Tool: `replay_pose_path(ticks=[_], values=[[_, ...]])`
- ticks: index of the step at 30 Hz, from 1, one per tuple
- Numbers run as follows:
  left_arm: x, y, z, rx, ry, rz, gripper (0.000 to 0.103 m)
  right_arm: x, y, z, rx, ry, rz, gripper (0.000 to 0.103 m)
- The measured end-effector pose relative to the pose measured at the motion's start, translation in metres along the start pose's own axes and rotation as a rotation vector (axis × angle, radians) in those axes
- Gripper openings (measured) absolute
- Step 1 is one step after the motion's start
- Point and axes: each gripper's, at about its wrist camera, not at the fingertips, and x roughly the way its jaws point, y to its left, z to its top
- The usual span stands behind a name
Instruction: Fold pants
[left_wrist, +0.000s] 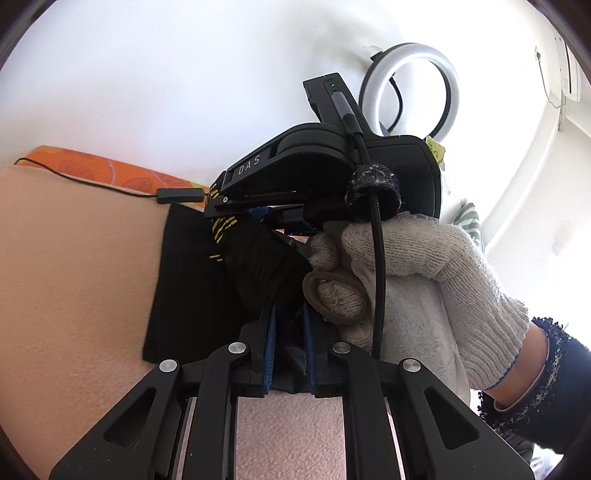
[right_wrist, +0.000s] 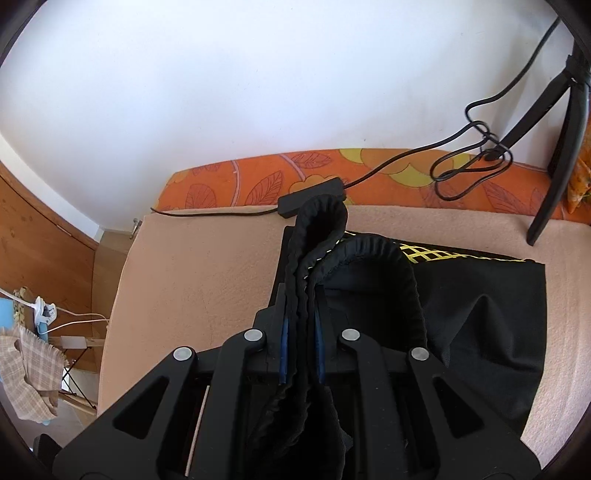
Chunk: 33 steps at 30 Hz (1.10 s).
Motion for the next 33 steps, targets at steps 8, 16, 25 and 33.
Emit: replay_pose_path(ticks=[8,16,25,33], values=[[-0.015,0.028,-0.001,-0.034,-0.041,0.077,0.013,0.004,0.025,0.001,-0.047,0.030,0.126,0.056],[-0.025,0.029,0.017,-0.011,-0.063,0.129,0.029,-0.067,-0.019,0.001,-0.007,-0.078,0.226,0.057],[0.021,0.021,0.025,0.090,0.093,0.177,0.039,-0.108,-0.116,-0.066,0.024,-0.093,0.039,0.057],[0.058,0.037,0.019,0.152,0.183,0.382,0.039,-0.080,-0.151,-0.057,-0.008,-0.082,-0.069,0.057]])
